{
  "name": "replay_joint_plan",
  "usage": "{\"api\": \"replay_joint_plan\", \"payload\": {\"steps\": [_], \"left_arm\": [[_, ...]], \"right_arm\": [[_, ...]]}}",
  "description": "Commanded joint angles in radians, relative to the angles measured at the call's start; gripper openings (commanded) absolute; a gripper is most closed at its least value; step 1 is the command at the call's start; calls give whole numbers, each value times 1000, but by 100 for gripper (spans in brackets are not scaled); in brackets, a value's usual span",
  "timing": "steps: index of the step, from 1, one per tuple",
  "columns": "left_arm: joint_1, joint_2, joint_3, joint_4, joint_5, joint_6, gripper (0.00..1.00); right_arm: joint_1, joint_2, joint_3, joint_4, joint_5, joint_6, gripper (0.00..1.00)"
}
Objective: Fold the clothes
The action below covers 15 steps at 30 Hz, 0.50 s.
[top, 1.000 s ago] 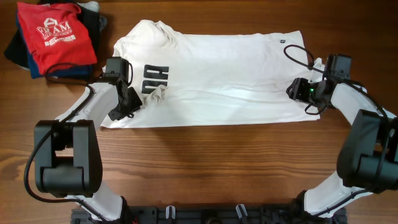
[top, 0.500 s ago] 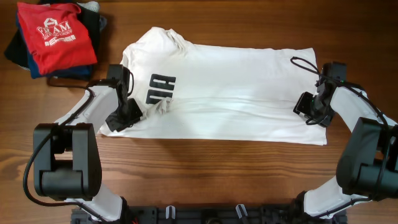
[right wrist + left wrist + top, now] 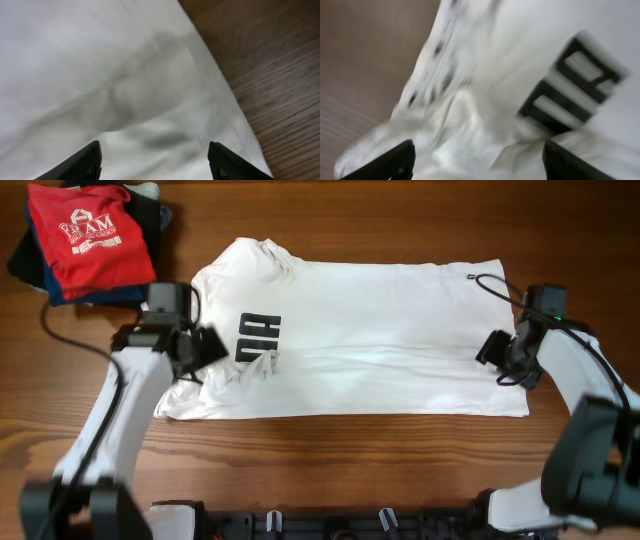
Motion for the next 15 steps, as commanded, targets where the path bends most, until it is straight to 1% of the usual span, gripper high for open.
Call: {"api": "replay_joint_plan", "payload": {"steps": [1, 3, 6, 9, 12, 13, 15], "left_arm": [[1, -52, 66, 125, 97, 104, 79], [1, -4, 117, 171, 109, 129, 78], [1, 146, 258, 196, 123, 190, 79], [2, 383, 472, 241, 131, 250, 80], [2, 540, 601, 319, 132, 257, 80], [2, 600, 640, 356, 134, 257, 78], [2, 703, 672, 447, 192, 257, 76]], "right_arm": [[-3, -130, 55, 45, -134, -124, 73], [-3, -159, 58, 57, -151, -122, 73], [-3, -163, 58, 56, -151, -121, 73], [-3, -162, 58, 51, -158, -121, 73], [-3, -162, 58, 47, -161, -121, 74], [-3, -162, 58, 44, -162, -120, 73], [-3, -162, 58, 37, -162, -121, 73]]}}
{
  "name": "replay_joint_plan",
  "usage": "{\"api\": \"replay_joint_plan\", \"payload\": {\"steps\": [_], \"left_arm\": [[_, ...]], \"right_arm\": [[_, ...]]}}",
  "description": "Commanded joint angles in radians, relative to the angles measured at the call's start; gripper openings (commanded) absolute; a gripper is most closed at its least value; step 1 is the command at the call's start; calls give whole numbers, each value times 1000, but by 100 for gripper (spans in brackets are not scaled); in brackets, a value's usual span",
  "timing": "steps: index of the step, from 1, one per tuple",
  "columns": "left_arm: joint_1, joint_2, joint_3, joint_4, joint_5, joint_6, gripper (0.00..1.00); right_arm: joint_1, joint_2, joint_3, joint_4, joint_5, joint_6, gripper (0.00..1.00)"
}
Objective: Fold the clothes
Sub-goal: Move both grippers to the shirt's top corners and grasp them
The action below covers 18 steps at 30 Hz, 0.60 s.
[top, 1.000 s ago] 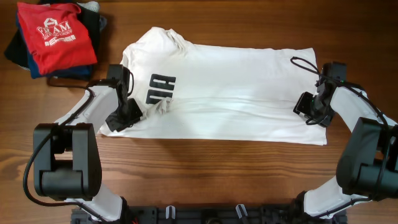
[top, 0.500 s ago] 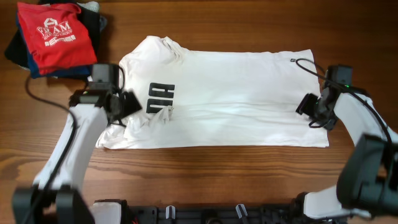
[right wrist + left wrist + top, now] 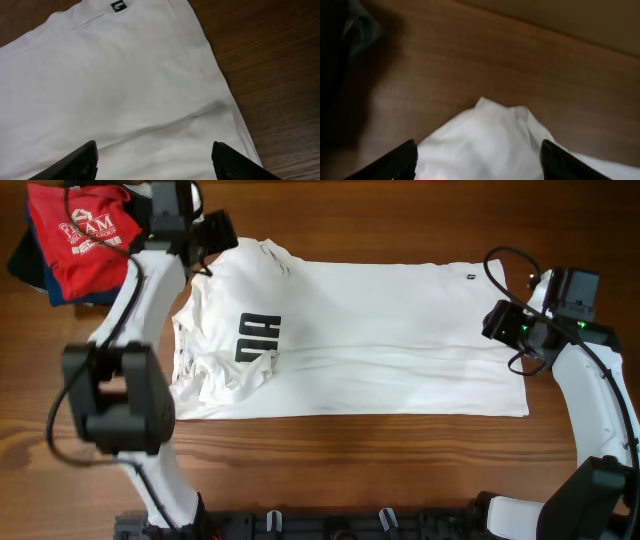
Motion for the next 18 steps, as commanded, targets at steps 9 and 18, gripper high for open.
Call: {"api": "replay_joint_plan", "payload": {"steps": [9, 18], "left_arm": [[1, 279, 54, 143, 98, 33, 80], [-17, 307, 54, 94, 157, 32, 4]], "right_arm": [[-3, -1, 10, -3, -20, -16, 73], [-3, -1, 10, -11, -24, -14, 73]]}}
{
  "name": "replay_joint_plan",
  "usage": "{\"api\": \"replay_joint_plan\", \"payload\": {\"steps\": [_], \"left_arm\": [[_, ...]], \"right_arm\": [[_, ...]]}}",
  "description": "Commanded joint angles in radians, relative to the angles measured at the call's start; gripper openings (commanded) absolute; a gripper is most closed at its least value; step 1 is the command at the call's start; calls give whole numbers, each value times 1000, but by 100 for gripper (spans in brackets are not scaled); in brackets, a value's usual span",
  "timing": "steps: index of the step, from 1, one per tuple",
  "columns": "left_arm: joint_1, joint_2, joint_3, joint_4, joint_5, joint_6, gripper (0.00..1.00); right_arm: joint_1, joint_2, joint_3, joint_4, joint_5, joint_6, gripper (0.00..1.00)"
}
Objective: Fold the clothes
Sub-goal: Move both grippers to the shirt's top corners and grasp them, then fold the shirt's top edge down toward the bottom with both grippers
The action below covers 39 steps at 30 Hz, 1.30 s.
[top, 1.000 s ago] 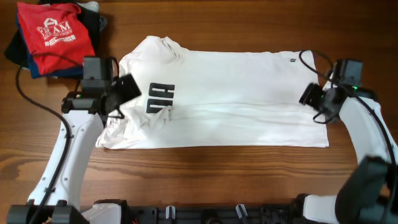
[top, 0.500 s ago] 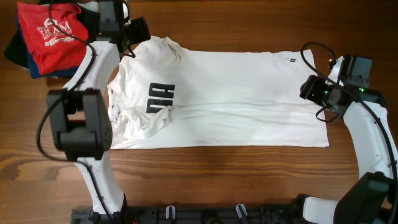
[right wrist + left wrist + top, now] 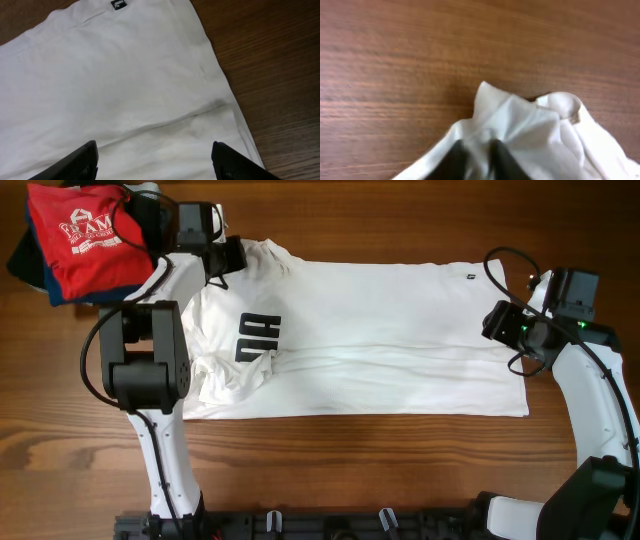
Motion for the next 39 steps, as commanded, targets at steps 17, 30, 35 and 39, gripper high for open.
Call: {"api": "replay_joint_plan", "payload": {"steps": [17, 30, 35, 39], "left_arm": [[7, -124, 10, -206, 42, -104, 4], [7, -124, 10, -216, 42, -104, 4], [7, -124, 10, -216, 42, -104, 4], [5, -124, 10, -220, 42, -104, 4]], "right_arm": [[-3, 327, 481, -159, -9, -98, 75], [-3, 740, 718, 63, 82, -120, 76], [6, 812, 718, 105, 34, -120, 76], [26, 849, 718, 150, 13, -121, 76]]}}
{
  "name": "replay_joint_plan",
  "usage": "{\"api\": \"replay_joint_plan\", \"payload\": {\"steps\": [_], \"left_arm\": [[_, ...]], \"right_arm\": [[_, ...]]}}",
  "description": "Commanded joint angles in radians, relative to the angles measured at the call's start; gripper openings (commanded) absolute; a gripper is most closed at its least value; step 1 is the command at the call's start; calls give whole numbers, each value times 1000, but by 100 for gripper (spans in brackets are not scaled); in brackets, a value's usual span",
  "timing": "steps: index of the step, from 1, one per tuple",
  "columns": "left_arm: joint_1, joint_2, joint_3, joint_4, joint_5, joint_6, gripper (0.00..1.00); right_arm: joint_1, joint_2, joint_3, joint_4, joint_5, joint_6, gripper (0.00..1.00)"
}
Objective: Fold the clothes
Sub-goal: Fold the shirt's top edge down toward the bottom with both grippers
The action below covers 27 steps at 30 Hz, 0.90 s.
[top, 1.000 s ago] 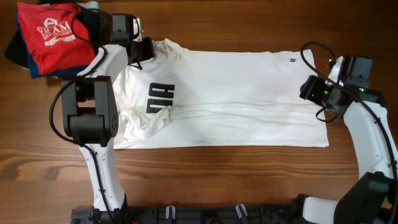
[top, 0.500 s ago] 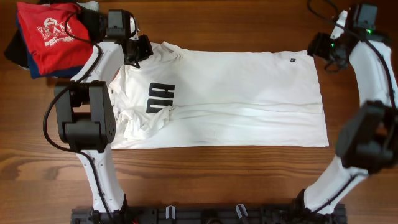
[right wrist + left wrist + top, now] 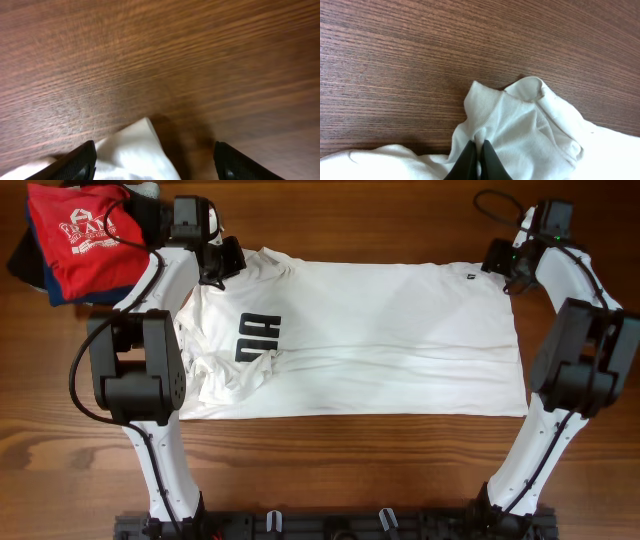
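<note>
A white T-shirt [image 3: 380, 340] with a black print lies spread flat on the wooden table, hem to the right. My left gripper [image 3: 222, 262] is at the shirt's far-left corner near the collar. In the left wrist view, the left gripper [image 3: 479, 146] is shut on a raised fold of white fabric [image 3: 515, 120]. My right gripper [image 3: 497, 260] sits at the shirt's far-right hem corner. In the right wrist view, the right gripper [image 3: 155, 150] is open with the pointed corner of the shirt [image 3: 137, 145] between its fingers.
A pile of clothes topped by a red printed shirt [image 3: 85, 230] lies at the far left corner, over dark garments [image 3: 28, 262]. A black cable [image 3: 492, 198] loops near the right arm. Bare wood [image 3: 330, 470] runs along the near edge.
My right gripper has gone from the middle of the shirt's right edge to its far-right corner, still open. The left gripper stays pinched on the fold at the far-left corner.
At first my left gripper was open over the crumpled near-left part by the print, the right open at the right hem. Then the left stood open at the far-left corner, then shut on a fold there. Now the right straddles the far-right corner.
</note>
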Motion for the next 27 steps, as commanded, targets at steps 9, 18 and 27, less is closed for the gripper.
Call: {"api": "replay_joint_plan", "payload": {"steps": [9, 18, 27], "left_arm": [[2, -32, 5, -34, 8, -8, 4], [3, -36, 5, -14, 8, -9, 4], [24, -201, 5, -69, 8, -9, 4]], "right_arm": [[49, 47, 21, -23, 90, -2, 32], [49, 30, 23, -43, 114, 132, 4], [49, -169, 24, -192, 209, 127, 4]]}}
